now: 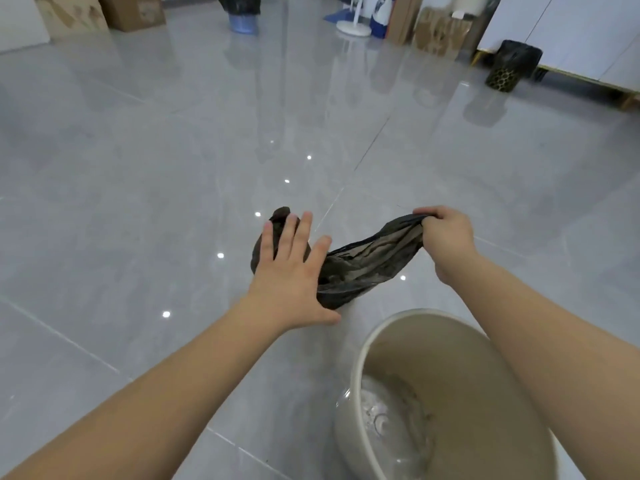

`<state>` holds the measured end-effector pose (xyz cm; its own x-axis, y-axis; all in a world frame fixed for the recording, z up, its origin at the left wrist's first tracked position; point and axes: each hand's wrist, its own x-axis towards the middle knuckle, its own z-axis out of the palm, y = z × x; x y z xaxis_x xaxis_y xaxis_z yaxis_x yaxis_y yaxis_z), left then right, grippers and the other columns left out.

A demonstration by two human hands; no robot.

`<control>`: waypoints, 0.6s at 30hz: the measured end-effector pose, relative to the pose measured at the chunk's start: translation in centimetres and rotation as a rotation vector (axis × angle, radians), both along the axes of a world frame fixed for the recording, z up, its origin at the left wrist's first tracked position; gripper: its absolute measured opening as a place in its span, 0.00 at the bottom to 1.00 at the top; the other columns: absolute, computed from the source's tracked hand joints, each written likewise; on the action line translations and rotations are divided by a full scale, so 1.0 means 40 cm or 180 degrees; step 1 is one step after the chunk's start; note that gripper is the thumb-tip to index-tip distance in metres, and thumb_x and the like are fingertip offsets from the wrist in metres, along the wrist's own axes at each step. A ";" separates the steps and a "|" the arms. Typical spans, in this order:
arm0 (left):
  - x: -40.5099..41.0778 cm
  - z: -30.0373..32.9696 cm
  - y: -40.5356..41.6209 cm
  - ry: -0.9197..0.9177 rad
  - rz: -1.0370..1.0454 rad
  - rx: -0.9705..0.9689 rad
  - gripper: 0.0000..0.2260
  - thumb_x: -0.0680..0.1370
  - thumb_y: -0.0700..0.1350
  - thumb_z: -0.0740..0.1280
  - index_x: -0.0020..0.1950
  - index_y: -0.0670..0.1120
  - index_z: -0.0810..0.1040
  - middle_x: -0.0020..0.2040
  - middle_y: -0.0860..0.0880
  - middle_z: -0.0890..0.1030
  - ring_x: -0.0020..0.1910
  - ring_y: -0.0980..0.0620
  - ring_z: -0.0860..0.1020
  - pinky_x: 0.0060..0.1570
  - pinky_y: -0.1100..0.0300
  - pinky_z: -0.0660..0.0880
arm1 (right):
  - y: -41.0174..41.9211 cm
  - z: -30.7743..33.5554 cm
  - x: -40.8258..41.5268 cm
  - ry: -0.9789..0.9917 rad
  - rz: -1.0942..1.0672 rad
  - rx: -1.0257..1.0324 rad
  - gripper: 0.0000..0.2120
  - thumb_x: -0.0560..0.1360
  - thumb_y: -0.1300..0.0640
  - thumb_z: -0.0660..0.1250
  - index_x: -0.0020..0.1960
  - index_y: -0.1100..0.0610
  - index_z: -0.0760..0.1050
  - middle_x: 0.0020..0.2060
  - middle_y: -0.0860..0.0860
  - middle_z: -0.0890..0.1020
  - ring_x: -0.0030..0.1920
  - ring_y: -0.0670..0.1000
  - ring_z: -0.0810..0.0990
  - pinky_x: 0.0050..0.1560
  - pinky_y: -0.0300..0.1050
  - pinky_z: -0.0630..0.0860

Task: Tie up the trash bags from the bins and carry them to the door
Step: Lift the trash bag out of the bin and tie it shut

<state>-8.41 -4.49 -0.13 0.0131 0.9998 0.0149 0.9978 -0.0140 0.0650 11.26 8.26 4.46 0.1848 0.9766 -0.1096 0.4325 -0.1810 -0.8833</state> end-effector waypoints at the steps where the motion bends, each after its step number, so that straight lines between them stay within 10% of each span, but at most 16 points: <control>1: 0.000 -0.023 0.025 0.0282 -0.0018 -0.0184 0.51 0.62 0.73 0.64 0.77 0.49 0.50 0.79 0.39 0.46 0.77 0.39 0.38 0.69 0.35 0.31 | 0.002 0.006 -0.007 0.0205 -0.0070 -0.0049 0.20 0.73 0.67 0.52 0.51 0.55 0.81 0.41 0.50 0.79 0.38 0.49 0.75 0.39 0.42 0.74; 5: -0.032 -0.056 0.105 0.0723 0.0503 -0.0950 0.28 0.73 0.59 0.62 0.68 0.46 0.65 0.49 0.48 0.81 0.57 0.41 0.75 0.70 0.37 0.51 | 0.019 0.036 -0.008 0.0479 -0.0386 0.0037 0.20 0.74 0.66 0.52 0.49 0.52 0.81 0.41 0.47 0.77 0.39 0.46 0.74 0.35 0.38 0.68; 8: -0.054 -0.043 0.129 0.0552 0.0592 -0.1419 0.10 0.74 0.45 0.60 0.53 0.46 0.75 0.41 0.50 0.75 0.42 0.47 0.77 0.50 0.54 0.74 | 0.028 0.056 0.002 0.0559 -0.0444 0.0101 0.21 0.73 0.68 0.51 0.50 0.53 0.80 0.44 0.50 0.78 0.41 0.47 0.74 0.35 0.37 0.69; 13: -0.072 -0.022 0.138 0.0724 0.0433 -0.0552 0.07 0.75 0.47 0.61 0.49 0.47 0.74 0.50 0.46 0.72 0.52 0.44 0.70 0.49 0.53 0.65 | 0.022 0.116 -0.001 0.0332 0.0371 -0.0904 0.18 0.74 0.64 0.55 0.55 0.58 0.80 0.53 0.54 0.80 0.36 0.49 0.72 0.34 0.40 0.66; 16: -0.074 -0.012 0.147 0.0060 0.0493 -0.0497 0.02 0.74 0.42 0.61 0.44 0.44 0.70 0.44 0.46 0.71 0.42 0.47 0.70 0.40 0.55 0.66 | 0.011 0.106 -0.008 -0.1882 0.0869 -0.0378 0.22 0.70 0.49 0.59 0.62 0.52 0.75 0.65 0.56 0.75 0.54 0.58 0.73 0.54 0.51 0.69; 18: -0.068 -0.005 0.148 -0.0253 0.0486 -0.0449 0.04 0.73 0.39 0.61 0.46 0.43 0.71 0.38 0.47 0.71 0.34 0.48 0.70 0.31 0.57 0.65 | -0.003 0.069 -0.008 -0.3507 0.1814 0.0421 0.41 0.67 0.37 0.63 0.76 0.50 0.57 0.77 0.56 0.58 0.75 0.59 0.56 0.73 0.60 0.50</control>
<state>-11.13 1.43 -0.33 -0.1342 0.9824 -0.1302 0.9793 0.1516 0.1344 10.94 8.14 7.20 -0.3371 0.9395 -0.0603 0.9412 0.3378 0.0017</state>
